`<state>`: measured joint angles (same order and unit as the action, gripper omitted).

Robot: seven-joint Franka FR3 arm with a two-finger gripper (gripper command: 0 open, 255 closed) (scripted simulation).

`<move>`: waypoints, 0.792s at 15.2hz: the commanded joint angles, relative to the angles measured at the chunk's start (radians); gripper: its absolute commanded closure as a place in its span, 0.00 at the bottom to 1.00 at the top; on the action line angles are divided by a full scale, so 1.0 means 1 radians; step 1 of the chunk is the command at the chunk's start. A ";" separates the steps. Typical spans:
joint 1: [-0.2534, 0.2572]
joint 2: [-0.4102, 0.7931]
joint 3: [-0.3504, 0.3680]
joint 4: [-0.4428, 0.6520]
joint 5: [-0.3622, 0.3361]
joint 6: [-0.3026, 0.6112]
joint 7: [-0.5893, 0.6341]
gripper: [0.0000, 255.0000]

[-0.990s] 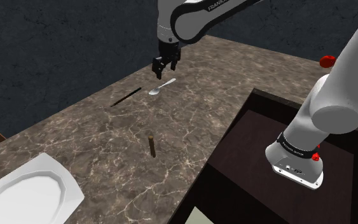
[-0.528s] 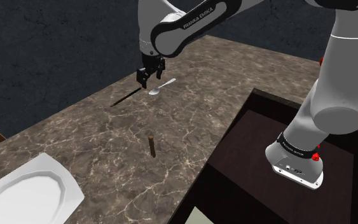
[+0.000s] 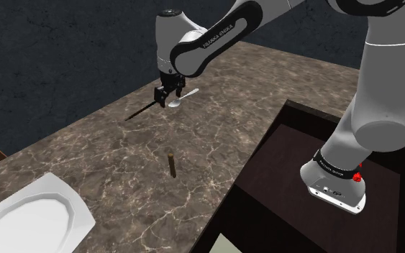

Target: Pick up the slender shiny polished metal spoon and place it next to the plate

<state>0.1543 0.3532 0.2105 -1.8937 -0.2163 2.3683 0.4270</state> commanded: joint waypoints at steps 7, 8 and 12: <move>0.000 0.002 -0.001 -0.002 -0.001 0.005 0.001 1.00; 0.000 0.002 -0.001 -0.002 -0.001 0.005 0.001 1.00; 0.000 0.002 -0.001 -0.002 -0.001 0.005 0.001 1.00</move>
<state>0.1544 0.3553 0.2100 -1.8960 -0.2175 2.3731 0.4278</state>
